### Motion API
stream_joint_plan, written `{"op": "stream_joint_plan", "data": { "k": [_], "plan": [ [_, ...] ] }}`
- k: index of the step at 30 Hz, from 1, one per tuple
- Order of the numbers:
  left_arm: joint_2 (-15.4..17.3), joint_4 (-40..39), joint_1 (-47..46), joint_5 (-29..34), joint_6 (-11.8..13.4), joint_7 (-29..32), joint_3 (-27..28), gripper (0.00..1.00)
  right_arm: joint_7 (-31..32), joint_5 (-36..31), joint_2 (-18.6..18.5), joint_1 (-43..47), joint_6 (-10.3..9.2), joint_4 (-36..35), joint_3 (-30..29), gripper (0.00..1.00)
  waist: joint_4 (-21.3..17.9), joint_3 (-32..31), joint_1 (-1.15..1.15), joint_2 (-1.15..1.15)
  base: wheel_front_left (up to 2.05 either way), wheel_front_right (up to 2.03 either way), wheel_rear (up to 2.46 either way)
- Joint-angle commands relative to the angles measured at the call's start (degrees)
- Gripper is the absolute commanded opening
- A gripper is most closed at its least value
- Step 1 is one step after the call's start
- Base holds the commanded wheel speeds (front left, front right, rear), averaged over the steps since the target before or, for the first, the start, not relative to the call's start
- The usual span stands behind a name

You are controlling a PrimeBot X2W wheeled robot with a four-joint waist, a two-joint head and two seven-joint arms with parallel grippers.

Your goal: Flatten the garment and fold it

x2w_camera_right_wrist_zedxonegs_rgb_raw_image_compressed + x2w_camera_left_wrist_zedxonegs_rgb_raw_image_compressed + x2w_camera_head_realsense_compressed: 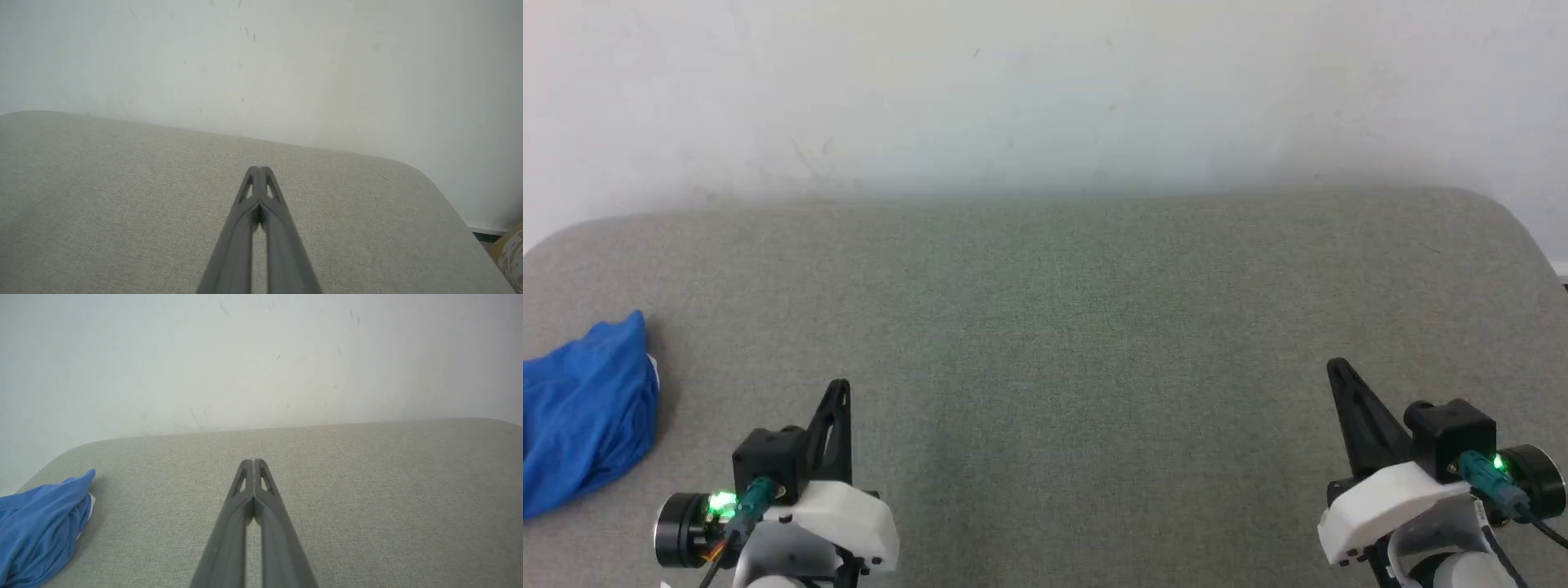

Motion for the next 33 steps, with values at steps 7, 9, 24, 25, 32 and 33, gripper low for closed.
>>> {"op": "stream_joint_plan", "data": {
  "k": [7, 9, 24, 25, 32, 33],
  "plan": [
    [-0.12, -0.29, -0.75, 0.37, 0.38, 0.01, -0.04, 0.0, 0.03, -0.43, 0.15, -0.85, -0.05, 0.08, -0.01, 0.0, 0.0, 0.0, 0.0, 0.0, 0.0, 0.0, 0.0],
    [-0.12, -0.29, -0.75, 0.37, 0.38, 0.01, -0.04, 0.0, 0.03, -0.43, 0.15, -0.85, -0.05, 0.08, -0.01, 0.0, 0.0, 0.0, 0.0, 0.0, 0.0, 0.0, 0.0],
    [-0.12, -0.29, -0.75, 0.37, 0.38, 0.01, -0.04, 0.0, 0.03, -0.43, 0.15, -0.85, -0.05, 0.08, -0.01, 0.0, 0.0, 0.0, 0.0, 0.0, 0.0, 0.0, 0.0],
    [-0.12, -0.29, -0.75, 0.37, 0.38, 0.01, -0.04, 0.0, 0.03, -0.43, 0.15, -0.85, -0.05, 0.08, -0.01, 0.0, 0.0, 0.0, 0.0, 0.0, 0.0, 0.0, 0.0],
    [0.0, 0.08, 0.01, -0.09, -0.01, -0.06, -0.04, 1.0, -0.06, 0.08, -0.02, 0.06, 0.0, 0.02, -0.03, 1.0, -0.01, 0.01, 0.0, 0.0, 0.0, 0.0, 0.0],
    [0.0, 0.15, -0.02, -0.23, -0.01, -0.18, -0.13, 1.0, -0.17, 0.19, -0.02, 0.06, 0.0, 0.11, -0.07, 1.0, -0.02, 0.01, 0.0, 0.0, 0.0, 0.0, 0.0]
  ]
}}
